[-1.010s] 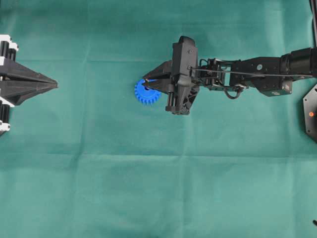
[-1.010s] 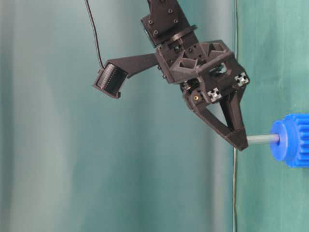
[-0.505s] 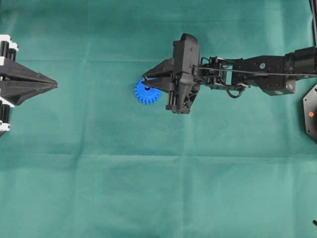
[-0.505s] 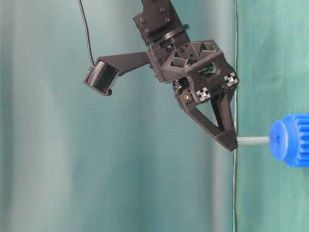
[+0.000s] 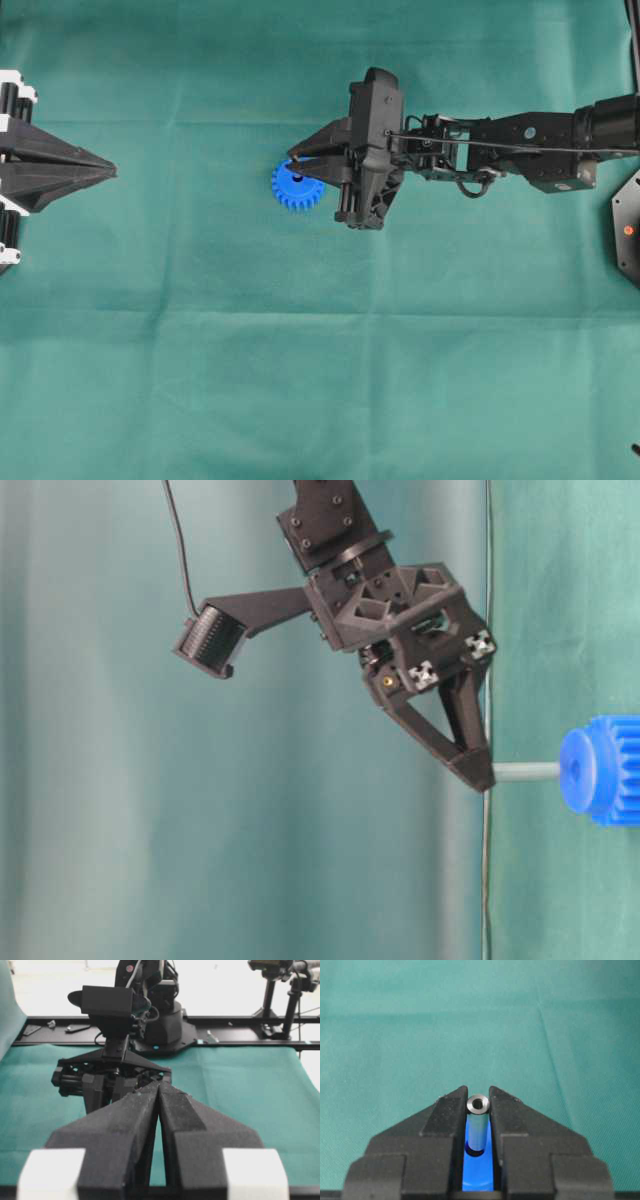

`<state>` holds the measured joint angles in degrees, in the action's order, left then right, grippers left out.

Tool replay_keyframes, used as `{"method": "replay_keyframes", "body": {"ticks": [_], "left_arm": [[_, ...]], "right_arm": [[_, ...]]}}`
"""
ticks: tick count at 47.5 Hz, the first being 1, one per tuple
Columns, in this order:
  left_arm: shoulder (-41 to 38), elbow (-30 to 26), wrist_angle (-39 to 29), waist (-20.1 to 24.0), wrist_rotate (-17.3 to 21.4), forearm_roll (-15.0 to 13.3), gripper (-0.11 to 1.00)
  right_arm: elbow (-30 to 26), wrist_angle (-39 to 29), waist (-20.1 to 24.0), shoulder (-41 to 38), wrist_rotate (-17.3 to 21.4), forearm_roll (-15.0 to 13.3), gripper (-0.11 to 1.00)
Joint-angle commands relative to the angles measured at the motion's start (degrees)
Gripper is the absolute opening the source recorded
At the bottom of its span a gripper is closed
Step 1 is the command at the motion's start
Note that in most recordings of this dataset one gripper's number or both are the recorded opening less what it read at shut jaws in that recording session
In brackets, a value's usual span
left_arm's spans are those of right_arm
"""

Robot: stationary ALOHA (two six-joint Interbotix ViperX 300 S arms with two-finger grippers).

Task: Insert the shaft placed at a random location into the center hole of the small gear at another random location.
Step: 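Lower the shaft into the gear's center hole with the right gripper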

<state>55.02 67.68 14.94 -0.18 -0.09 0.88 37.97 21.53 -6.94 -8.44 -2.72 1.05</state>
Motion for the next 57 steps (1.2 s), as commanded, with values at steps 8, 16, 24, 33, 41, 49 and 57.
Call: {"method": "replay_keyframes", "body": {"ticks": [8,16,24,33,41,49,57], "left_arm": [[-0.44,-1.32,0.26,-0.09,0.09,0.09,0.0],[-0.44,-1.32,0.18,-0.09,0.18,0.09,0.0],[-0.44,-1.32,0.09,-0.09,0.26,0.09,0.0],[-0.44,-1.23,0.09,-0.09,0.35,0.18,0.0],[-0.44,-1.23,0.18,-0.09,0.44,0.18,0.0],[-0.44,-1.23,0.09,-0.09,0.44,0.09,0.0],[-0.44,-1.23,0.09,-0.09,0.44,0.09,0.0]], "right_arm": [[-1.14,1.76,0.09,-0.35,-0.44,0.79,0.14],[-1.14,2.11,0.09,-1.67,-0.26,1.05,0.14],[-1.14,2.99,0.09,-2.99,-0.26,1.23,0.14],[-1.14,3.69,0.09,-4.39,0.0,1.32,0.14],[-1.14,3.6,0.09,-5.01,0.7,1.32,0.14],[-1.23,3.52,0.09,-5.71,0.97,1.32,0.14],[-1.41,3.43,0.09,-5.89,1.41,1.85,0.14]]}}
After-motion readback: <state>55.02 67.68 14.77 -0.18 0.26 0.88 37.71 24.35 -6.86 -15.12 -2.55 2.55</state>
